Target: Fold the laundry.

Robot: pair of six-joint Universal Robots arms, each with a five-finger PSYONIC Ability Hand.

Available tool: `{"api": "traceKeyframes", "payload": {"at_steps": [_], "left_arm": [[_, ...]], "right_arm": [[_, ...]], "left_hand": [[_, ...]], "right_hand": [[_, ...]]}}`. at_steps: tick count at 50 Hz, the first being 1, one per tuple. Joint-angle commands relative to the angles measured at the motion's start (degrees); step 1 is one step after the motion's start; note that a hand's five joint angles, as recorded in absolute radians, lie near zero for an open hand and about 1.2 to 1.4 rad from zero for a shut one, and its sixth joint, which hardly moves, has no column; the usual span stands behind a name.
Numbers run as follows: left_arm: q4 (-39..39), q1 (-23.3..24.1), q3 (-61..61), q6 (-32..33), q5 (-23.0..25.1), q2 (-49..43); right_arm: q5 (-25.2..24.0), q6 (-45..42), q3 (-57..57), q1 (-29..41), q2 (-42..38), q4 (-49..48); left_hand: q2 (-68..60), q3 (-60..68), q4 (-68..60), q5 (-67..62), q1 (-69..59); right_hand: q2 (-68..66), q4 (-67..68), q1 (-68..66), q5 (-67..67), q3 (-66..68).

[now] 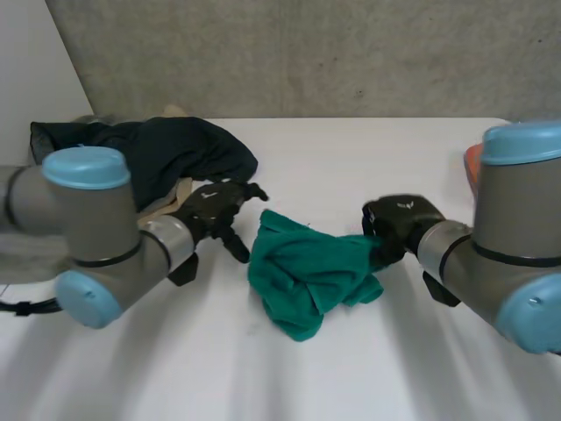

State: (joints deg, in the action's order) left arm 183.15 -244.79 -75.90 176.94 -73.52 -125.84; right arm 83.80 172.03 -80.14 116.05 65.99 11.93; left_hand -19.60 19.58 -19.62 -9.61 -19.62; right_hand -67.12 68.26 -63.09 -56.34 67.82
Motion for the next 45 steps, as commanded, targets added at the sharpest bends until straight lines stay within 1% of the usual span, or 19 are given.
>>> {"api": "traceKeyframes", "payload": {"at_steps": [1, 2, 3, 4, 6, 7, 10, 11, 15, 18, 19, 22, 23, 26, 29, 33, 38, 41, 45], "left_arm": [[-2.8, 5.7, 8.8, 2.3, -0.3, -7.7], [-3.3, 6.3, 9.4, 2.3, -0.1, -8.3], [-4.6, 7.7, 10.4, 2.6, -0.7, -9.4], [-4.8, 8.4, 10.9, 3.0, -0.8, -9.8], [-5.5, 9.0, 11.7, 4.3, -1.3, -10.3], [-6.0, 9.1, 12.8, 6.4, -2.5, -10.4], [-5.9, 8.6, 15.0, 9.6, -6.0, -9.6], [-5.6, 8.1, 16.9, 11.3, -9.6, -8.2], [-2.7, 7.2, 21.4, 12.8, -14.9, -2.7], [2.0, 7.3, 22.8, 12.2, -14.1, 1.5], [5.9, 7.4, 22.6, 11.7, -13.1, 4.5], [11.8, 7.7, 20.9, 11.0, -11.2, 9.3], [15.0, 7.9, 19.1, 11.0, -10.1, 12.0], [18.8, 8.0, 15.7, 10.8, -9.4, 15.2], [19.3, 7.9, 9.8, 11.1, -9.9, 17.0], [19.1, 7.6, 1.2, 11.8, -10.0, 16.2], [19.0, 7.6, -9.7, 14.4, -10.6, 11.3], [18.6, 7.5, -13.1, 15.5, -11.1, 8.9], [17.2, 7.3, -16.8, 17.0, -12.4, 6.8]], "right_arm": [[-9.6, -5.2, -6.1, -0.4, 12.4, -1.9], [-10.4, -5.3, -6.3, -0.5, 13.1, -1.7], [-11.4, -5.2, -6.3, -0.7, 14.0, -1.5], [-11.6, -5.3, -6.3, -0.8, 14.4, -1.4], [-11.4, -5.6, -6.2, -1.3, 14.4, -1.6], [-11.1, -5.8, -5.5, -2.1, 14.1, -1.7], [-10.3, -7.3, -3.7, -3.3, 12.3, -2.5], [-9.5, -8.9, -1.8, -4.2, 10.5, -3.6], [-6.8, -14.2, 5.2, -5.1, 6.8, -8.5], [-3.9, -16.5, 9.1, -5.4, 5.8, -13.8], [-1.8, -16.9, 10.3, -5.7, 5.8, -19.3], [0.6, -16.1, 9.9, -5.7, 6.0, -28.7], [1.2, -15.5, 9.0, -5.7, 6.5, -34.6], [0.6, -15.1, 6.4, -5.6, 7.9, -40.8], [-1.4, -14.8, 3.9, -6.0, 9.6, -38.3], [-6.4, -14.4, -1.0, -7.6, 10.7, -30.1], [-13.7, -14.2, -8.6, -7.9, 6.6, -18.5], [-15.7, -14.8, -11.3, -7.8, 3.9, -15.5], [-15.7, -17.2, -13.9, -7.5, 0.1, -14.0]], "left_hand": [[3.7, -3.6, 3.7, 3.7, 3.7], [3.7, -3.7, 3.7, 3.7, 3.7], [-2.3, 2.3, -2.3, -2.3, -2.3], [-12.5, 12.6, -12.5, -12.5, -12.5], [-37.2, 37.3, -37.2, -37.2, -37.2], [-60.2, 60.2, -60.2, -60.2, -60.1], [-60.4, 60.4, -60.4, -60.4, -60.4], [-60.4, 60.4, -60.4, -60.4, -60.4], [-60.4, 60.4, -60.4, -60.4, -60.4], [-60.4, 60.4, -60.4, -60.4, -60.4], [-60.4, 60.4, -60.4, -60.4, -60.4], [-60.4, 60.4, -60.4, -60.4, -60.4], [-60.4, 60.4, -60.4, -60.4, -60.4], [-60.4, 60.4, -60.4, -60.4, -60.4], [-60.4, 60.4, -60.4, -60.4, -60.4], [-60.4, 60.4, -60.4, -60.4, -60.4], [-60.4, 60.4, -60.4, -60.4, -60.4], [-60.4, 60.4, -60.4, -60.4, -60.4], [-60.4, 60.4, -60.4, -60.4, -60.4]], "right_hand": [[-12.9, 11.7, -16.9, -13.7, 12.2], [-12.9, 11.7, -16.9, -13.7, 12.2], [-12.9, 11.7, -16.9, -13.7, 12.2], [-12.9, 11.7, -16.9, -13.7, 12.2], [-12.9, 11.7, -16.9, -13.7, 12.2], [-12.9, 11.7, -16.9, -13.7, 12.2], [-12.9, 11.7, -16.9, -13.7, 12.2], [-12.9, 11.7, -16.9, -13.7, 12.2], [-12.9, 11.7, -16.9, -13.7, 12.2], [-12.9, 11.7, -16.9, -13.7, 12.2], [-12.9, 11.7, -16.9, -13.7, 12.2], [-12.9, 11.7, -16.9, -13.7, 12.2], [-12.9, 11.7, -16.9, -13.7, 12.2], [-12.9, 11.7, -16.9, -13.7, 12.2], [-12.9, 11.7, -16.9, -13.7, 12.2], [-12.9, 11.7, -16.9, -13.7, 12.2], [-12.9, 11.7, -16.9, -13.7, 12.2], [-12.9, 11.7, -16.9, -13.7, 12.2], [-12.9, 11.7, -16.9, -13.7, 12.2]]}}
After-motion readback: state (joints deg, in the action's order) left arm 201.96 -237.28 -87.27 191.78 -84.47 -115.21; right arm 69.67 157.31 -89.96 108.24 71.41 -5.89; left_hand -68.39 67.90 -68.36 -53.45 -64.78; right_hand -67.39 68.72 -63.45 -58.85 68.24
